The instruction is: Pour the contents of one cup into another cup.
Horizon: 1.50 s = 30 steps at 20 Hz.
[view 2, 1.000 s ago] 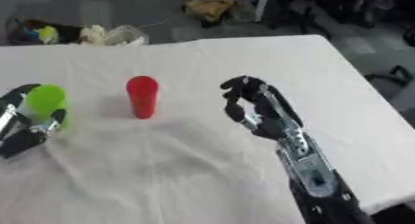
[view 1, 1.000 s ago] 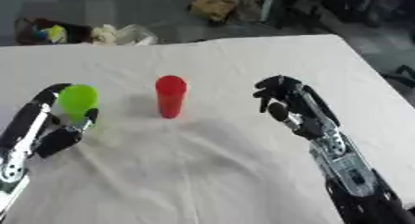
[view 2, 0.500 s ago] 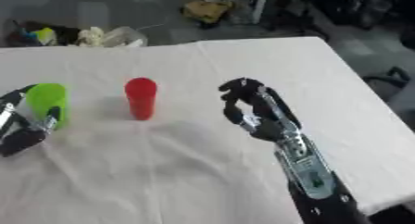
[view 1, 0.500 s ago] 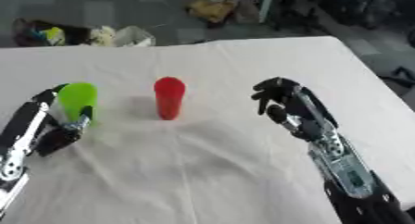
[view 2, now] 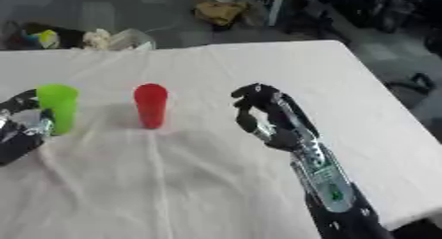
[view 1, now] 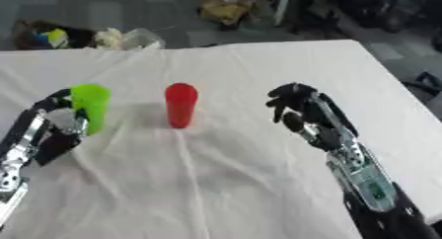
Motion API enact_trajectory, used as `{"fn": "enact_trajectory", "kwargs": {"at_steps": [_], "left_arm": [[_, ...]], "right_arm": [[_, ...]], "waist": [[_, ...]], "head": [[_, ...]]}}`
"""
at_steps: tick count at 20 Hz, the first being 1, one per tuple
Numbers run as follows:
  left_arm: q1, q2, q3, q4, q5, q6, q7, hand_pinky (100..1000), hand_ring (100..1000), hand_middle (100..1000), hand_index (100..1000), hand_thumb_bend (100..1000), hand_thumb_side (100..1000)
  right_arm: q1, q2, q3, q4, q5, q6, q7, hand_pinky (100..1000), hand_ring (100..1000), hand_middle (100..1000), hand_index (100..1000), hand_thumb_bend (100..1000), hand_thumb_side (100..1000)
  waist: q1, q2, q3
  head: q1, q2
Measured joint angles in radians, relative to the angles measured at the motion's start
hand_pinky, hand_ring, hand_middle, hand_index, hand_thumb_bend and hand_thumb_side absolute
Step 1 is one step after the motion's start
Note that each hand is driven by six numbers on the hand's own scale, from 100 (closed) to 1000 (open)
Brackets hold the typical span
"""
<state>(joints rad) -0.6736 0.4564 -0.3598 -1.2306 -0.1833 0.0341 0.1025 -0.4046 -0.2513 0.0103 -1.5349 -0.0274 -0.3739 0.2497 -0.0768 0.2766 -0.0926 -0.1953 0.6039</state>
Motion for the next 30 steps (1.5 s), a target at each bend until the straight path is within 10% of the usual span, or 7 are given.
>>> {"fn": "enact_trajectory", "kwargs": {"at_steps": [6,9,17,30], "left_arm": [[0.015,0.0,0.0,-0.017,0.025,-0.019,0.004,357,897,737,957,100,551],[0.027,0.002,0.0,-0.042,0.011,-0.012,0.013,521,1000,859,969,100,712],[0.033,0.02,-0.006,-0.07,-0.13,0.022,0.011,669,1000,988,982,474,772],[-0.023,0.024,-0.006,-0.029,-0.17,0.055,0.102,644,1000,972,982,451,762]], "right_arm": [[0.0,0.0,0.0,0.0,0.0,0.0,0.0,707,402,409,685,644,660],[0.0,0.0,0.0,0.0,0.0,0.0,0.0,707,403,410,685,644,661],[0.0,0.0,0.0,0.0,0.0,0.0,0.0,706,401,409,685,644,662],[-0.008,0.001,0.003,0.0,0.0,-0.002,0.006,706,397,406,684,643,661]], "waist": [[0.0,0.0,0.0],[0.0,0.0,0.0],[0.0,0.001,-0.006],[0.0,0.031,-0.031]], "head": [[0.0,0.0],[-0.001,-0.004],[-0.001,-0.009],[0.009,-0.024]]}}
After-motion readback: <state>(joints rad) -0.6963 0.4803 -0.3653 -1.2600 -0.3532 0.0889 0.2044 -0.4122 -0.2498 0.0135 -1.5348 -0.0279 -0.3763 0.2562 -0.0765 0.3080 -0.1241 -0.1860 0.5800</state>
